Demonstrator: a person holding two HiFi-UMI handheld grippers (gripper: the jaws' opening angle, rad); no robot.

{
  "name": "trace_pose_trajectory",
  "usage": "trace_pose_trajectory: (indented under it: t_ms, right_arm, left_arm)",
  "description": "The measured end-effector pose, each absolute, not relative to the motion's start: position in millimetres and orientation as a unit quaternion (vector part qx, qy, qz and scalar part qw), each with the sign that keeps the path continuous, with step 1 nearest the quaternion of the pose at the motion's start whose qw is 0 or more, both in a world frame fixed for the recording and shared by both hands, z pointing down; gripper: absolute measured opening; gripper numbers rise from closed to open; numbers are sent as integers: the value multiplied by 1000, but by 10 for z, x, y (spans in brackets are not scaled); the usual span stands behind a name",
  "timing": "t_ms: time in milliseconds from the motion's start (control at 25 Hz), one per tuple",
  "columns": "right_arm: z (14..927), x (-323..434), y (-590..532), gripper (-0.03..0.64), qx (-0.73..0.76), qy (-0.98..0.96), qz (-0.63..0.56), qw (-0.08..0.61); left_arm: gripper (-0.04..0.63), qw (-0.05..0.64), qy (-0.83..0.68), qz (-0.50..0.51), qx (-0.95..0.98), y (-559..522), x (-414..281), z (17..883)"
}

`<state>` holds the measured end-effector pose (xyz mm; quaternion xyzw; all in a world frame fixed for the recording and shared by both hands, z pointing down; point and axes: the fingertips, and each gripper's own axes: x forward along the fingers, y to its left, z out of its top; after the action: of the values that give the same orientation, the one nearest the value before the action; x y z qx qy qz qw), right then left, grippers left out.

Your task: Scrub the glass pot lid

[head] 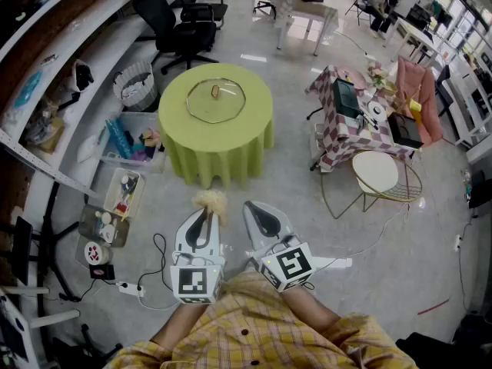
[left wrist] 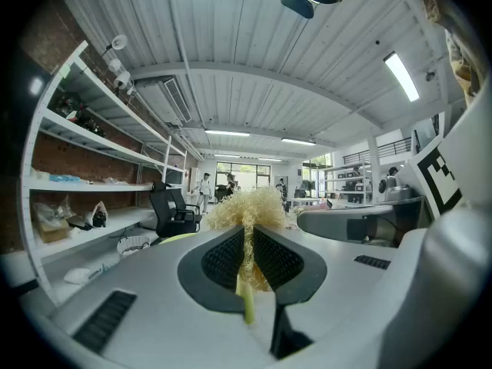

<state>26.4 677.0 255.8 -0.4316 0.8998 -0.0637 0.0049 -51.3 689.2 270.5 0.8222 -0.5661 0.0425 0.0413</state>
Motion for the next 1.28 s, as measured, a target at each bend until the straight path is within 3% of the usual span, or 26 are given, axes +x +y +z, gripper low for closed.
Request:
trace_pose_trajectory:
  t_ms: [800, 1280]
  right_arm:
    - [2649, 925, 6607, -2, -402, 913, -62, 21]
    - [2863, 1051, 5714, -3, -422, 904, -68, 5]
  left_arm:
    - [38, 47, -589, 78, 803, 6733, 80, 2916]
    - [38, 61, -583, 81, 806, 5855, 118, 3157]
